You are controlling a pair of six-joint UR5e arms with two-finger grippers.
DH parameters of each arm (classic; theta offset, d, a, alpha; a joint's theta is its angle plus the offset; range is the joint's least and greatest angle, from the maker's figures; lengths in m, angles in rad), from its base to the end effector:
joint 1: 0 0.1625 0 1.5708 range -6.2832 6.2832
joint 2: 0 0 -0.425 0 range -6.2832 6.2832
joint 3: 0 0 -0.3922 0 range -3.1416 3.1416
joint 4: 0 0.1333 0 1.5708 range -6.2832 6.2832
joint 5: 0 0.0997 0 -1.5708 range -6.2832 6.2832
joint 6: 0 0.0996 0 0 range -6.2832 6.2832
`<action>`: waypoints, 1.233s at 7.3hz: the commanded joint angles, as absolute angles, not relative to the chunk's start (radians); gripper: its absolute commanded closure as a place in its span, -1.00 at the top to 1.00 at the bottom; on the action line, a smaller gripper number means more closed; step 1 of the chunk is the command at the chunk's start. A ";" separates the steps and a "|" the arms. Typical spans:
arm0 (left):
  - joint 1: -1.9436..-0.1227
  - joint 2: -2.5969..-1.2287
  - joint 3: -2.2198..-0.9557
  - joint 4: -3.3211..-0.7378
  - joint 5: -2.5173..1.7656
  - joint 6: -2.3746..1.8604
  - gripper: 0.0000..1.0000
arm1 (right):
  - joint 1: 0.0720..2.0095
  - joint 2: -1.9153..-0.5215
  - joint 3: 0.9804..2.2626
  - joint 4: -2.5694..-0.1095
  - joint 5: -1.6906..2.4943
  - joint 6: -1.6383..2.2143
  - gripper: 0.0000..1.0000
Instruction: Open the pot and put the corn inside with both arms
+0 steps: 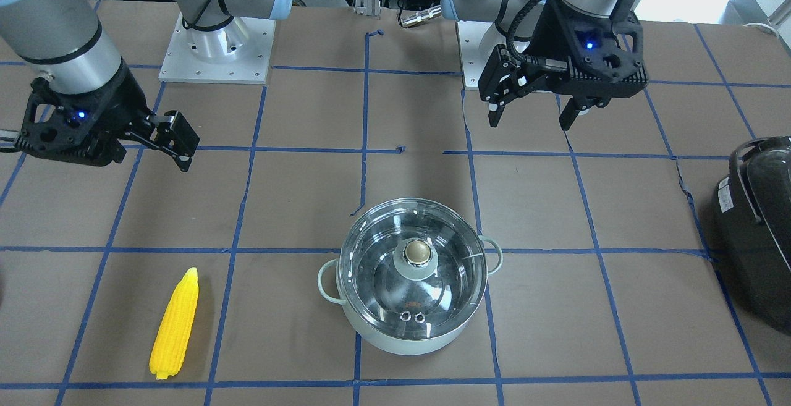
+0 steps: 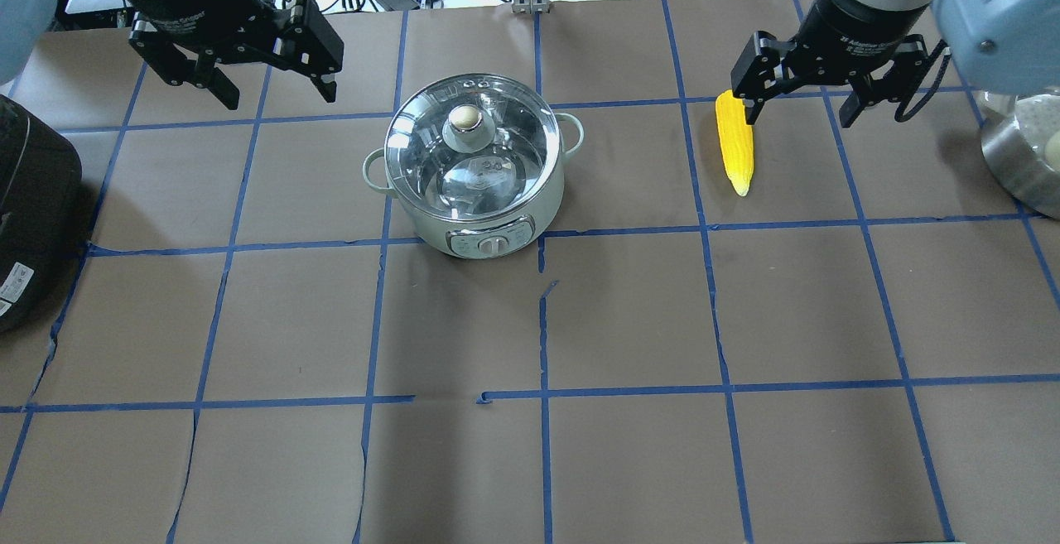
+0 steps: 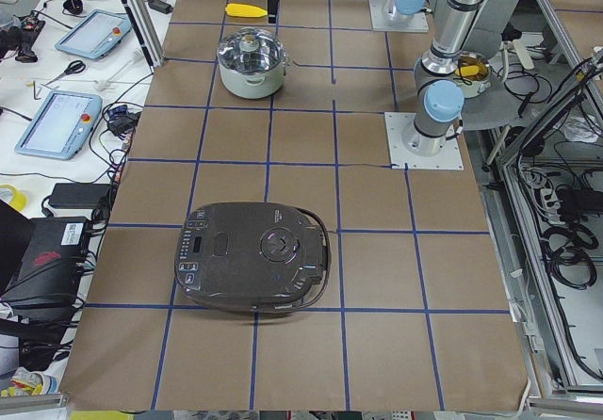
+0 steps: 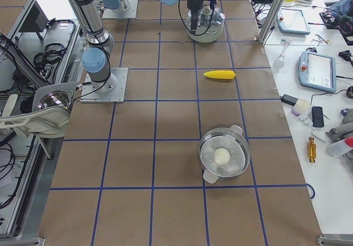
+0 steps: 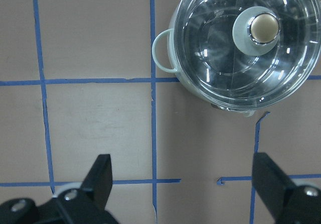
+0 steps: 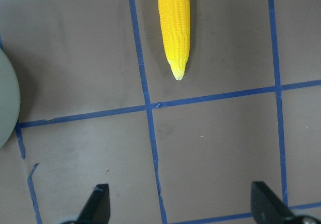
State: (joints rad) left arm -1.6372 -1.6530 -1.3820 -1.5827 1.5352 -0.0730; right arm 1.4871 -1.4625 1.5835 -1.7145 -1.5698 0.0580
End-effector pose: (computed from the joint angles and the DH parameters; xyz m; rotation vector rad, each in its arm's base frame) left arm -0.1719 -0.5233 0.5381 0.0076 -3.0962 0.1425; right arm 0.0880 -0.5465 0.4404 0.2223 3.1328 -0.0357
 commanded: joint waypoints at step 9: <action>-1.805 -2.046 -1.345 -1.279 1.531 -0.229 0.99 | 1.474 -0.996 1.588 -2.244 -1.586 0.049 1.00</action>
State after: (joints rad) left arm -1.7973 -2.0314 -1.3426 -1.2884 1.5259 -0.2346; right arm 1.4762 -1.0310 1.5889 -2.1971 -1.5765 0.0499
